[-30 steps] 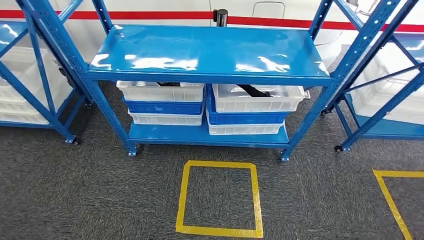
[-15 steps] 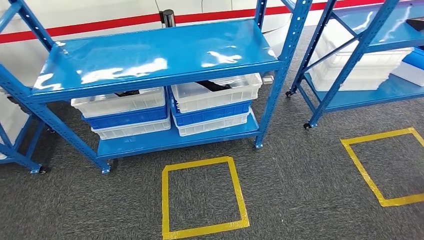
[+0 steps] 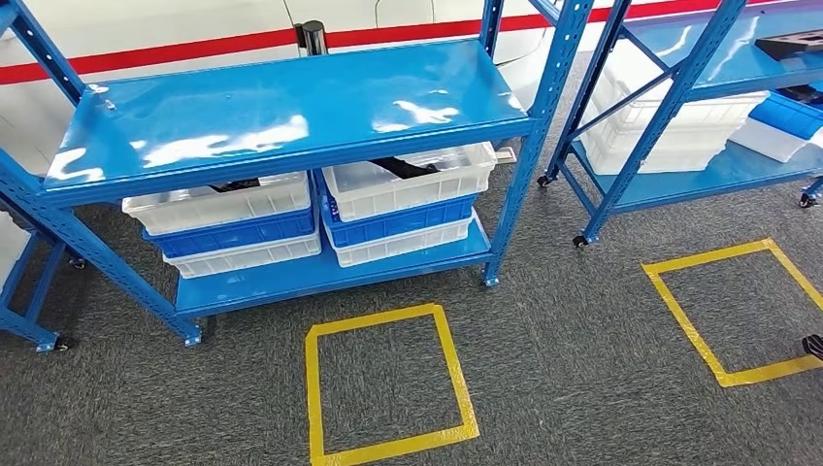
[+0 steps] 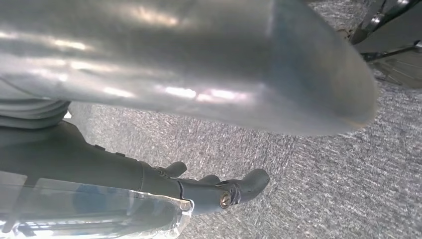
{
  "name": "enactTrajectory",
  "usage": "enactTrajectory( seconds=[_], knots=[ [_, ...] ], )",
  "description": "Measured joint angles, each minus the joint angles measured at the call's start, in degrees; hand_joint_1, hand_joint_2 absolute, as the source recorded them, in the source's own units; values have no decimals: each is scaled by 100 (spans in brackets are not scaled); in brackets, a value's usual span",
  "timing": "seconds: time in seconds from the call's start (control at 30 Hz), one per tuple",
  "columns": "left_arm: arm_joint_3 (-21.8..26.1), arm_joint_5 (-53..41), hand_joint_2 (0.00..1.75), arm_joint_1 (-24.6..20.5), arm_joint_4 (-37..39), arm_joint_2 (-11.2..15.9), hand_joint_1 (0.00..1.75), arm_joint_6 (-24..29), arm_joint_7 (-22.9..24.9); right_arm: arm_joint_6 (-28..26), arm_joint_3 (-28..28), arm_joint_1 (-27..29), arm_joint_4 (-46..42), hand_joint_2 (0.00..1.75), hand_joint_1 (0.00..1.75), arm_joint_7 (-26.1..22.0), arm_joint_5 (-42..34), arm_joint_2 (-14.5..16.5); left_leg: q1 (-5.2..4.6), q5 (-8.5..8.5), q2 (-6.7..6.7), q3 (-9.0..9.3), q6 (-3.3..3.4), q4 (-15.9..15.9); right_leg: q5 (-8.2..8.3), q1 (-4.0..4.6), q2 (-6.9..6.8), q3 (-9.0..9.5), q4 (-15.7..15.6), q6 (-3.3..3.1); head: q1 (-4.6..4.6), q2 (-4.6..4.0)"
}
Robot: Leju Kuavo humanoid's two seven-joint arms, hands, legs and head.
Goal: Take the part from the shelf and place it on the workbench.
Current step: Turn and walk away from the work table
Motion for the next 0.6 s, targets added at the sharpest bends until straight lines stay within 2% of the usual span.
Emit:
enactTrajectory(
  seconds=[0.27, 0.4, 0.5, 0.6],
  knots=[
    [0, 8, 175, -1, 0, 5, 0, -11, -137, 158, -2, 21, 0, 0, 0, -179, -42, -11, -18, 5, 1, -8, 40, 7, 20, -49, 0, 20, -9, 30, 0, 0],
    [1, 26, 175, -1, 0, 19, 0, -36, -156, 131, -2, 19, 0, 175, 0, -127, -16, -13, -14, 4, 1, -8, 42, 6, 19, -52, 0, 18, -9, 30, -1, 0],
    [-96, 181, 175, 12, -3, 29, 0, -99, -97, 130, -2, 27, -1, 175, 0, -9, -39, -17, -6, 5, 1, -8, 40, 6, 20, -49, 0, 19, -8, 29, 0, 0],
    [-390, 533, 175, 58, -24, 50, 0, -161, -9, 155, 3, 68, -11, 175, 0, 55, -192, -31, 3, 6, 0, -9, 39, 5, 19, -47, 0, 19, -7, 28, -1, 0]
  ],
)
